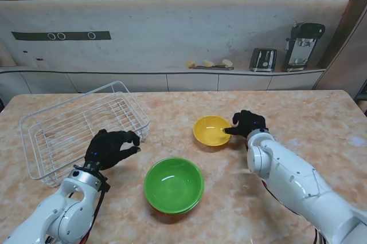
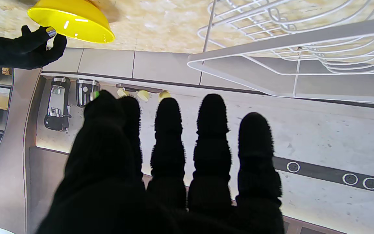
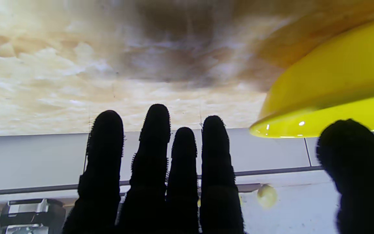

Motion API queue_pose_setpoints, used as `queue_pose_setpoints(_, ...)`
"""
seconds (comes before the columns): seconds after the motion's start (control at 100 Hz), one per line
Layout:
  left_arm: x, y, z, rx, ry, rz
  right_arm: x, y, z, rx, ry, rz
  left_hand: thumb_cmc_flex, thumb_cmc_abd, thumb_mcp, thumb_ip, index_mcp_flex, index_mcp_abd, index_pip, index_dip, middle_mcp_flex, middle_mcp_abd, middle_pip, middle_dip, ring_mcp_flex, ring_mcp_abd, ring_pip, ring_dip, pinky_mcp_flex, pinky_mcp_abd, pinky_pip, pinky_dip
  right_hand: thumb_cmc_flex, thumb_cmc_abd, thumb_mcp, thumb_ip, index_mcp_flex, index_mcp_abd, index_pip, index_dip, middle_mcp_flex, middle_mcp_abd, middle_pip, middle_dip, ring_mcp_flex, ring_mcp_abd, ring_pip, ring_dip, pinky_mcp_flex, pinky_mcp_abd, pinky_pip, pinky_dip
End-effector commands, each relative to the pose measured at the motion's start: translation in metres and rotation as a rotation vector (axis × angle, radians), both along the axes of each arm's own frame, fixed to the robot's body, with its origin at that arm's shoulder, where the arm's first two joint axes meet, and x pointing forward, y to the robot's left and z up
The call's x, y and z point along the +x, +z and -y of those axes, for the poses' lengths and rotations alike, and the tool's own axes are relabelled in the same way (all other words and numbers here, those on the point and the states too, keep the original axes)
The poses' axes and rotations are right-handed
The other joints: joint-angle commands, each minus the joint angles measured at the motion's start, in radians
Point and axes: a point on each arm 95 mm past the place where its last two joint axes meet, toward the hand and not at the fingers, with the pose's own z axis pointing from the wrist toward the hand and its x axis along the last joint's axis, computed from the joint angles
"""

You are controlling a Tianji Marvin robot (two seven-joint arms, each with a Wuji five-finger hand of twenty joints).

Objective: Stack bowls and put them on the dishrack

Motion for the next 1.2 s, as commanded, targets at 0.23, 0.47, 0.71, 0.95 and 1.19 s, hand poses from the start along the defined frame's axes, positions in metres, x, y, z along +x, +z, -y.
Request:
queue_pose_setpoints(0.23, -0.002, 0.000, 0.001, -0.001, -0.001, -0.009, 0.004, -0.012, -0.014, 0.006, 0.012, -0.054, 0.005, 0.041, -0.013, -0.009, 0.015, -0.017, -0.008, -0.006, 0.017, 0.002, -0.010, -0.011, -0.005, 0.014, -0.001, -0.008, -0.009, 0.020, -0.002, 0.009, 0.045, -0.009, -0.004, 0.034, 0.091, -0.061, 0.094, 0.047, 0.100, -0.013, 0.075, 0.070, 0.083, -0.036, 0.155, 0.092, 0.089, -0.036, 0.113, 0.020)
queue_pose_setpoints(0.47, -0.002, 0.000, 0.000, -0.002, 0.003, -0.007, 0.007, -0.018, -0.017, 0.030, 0.001, -0.080, 0.006, 0.041, -0.013, -0.009, 0.017, -0.015, -0.007, -0.006, 0.018, 0.002, -0.009, -0.011, -0.005, 0.014, -0.001, -0.008, -0.009, 0.020, -0.002, 0.009, 0.173, -0.052, 0.000, 0.051, 0.160, -0.129, 0.195, 0.022, 0.196, -0.043, 0.108, 0.126, 0.161, -0.063, 0.248, 0.138, 0.159, -0.048, 0.182, 0.017)
queue_pose_setpoints(0.71, -0.002, 0.000, 0.000, -0.002, 0.000, -0.009, 0.006, -0.018, -0.019, 0.075, -0.009, -0.084, 0.005, 0.041, -0.013, -0.009, 0.016, -0.014, -0.007, -0.006, 0.017, 0.001, -0.009, -0.011, -0.005, 0.014, -0.001, -0.008, -0.009, 0.021, -0.002, 0.009, 0.425, -0.235, 0.076, 0.007, 0.168, -0.257, 0.397, -0.118, 0.288, -0.075, 0.127, 0.156, 0.235, -0.083, 0.291, 0.158, 0.218, -0.061, 0.218, 0.005)
queue_pose_setpoints(0.95, -0.002, 0.000, 0.001, -0.002, 0.000, -0.010, 0.005, -0.021, -0.020, 0.121, -0.024, -0.090, 0.005, 0.041, -0.013, -0.009, 0.015, -0.016, -0.008, -0.006, 0.017, 0.002, -0.009, -0.011, -0.005, 0.015, -0.001, -0.008, -0.009, 0.020, -0.002, 0.009, 0.609, -0.278, 0.100, -0.061, 0.257, -0.352, 0.456, -0.072, 0.395, -0.104, 0.113, 0.217, 0.301, -0.083, 0.328, 0.133, 0.274, -0.068, 0.247, -0.006)
queue_pose_setpoints(1.19, -0.002, 0.000, 0.001, -0.002, 0.000, -0.010, 0.003, -0.022, -0.020, 0.160, -0.042, -0.096, 0.005, 0.042, -0.013, -0.009, 0.016, -0.016, -0.007, -0.006, 0.017, 0.001, -0.010, -0.011, -0.005, 0.015, -0.001, -0.008, -0.010, 0.021, -0.002, 0.009, 0.734, -0.284, 0.112, -0.094, 0.327, -0.378, 0.479, 0.082, 0.440, -0.138, 0.158, 0.261, 0.355, -0.114, 0.405, 0.118, 0.347, -0.088, 0.287, -0.030)
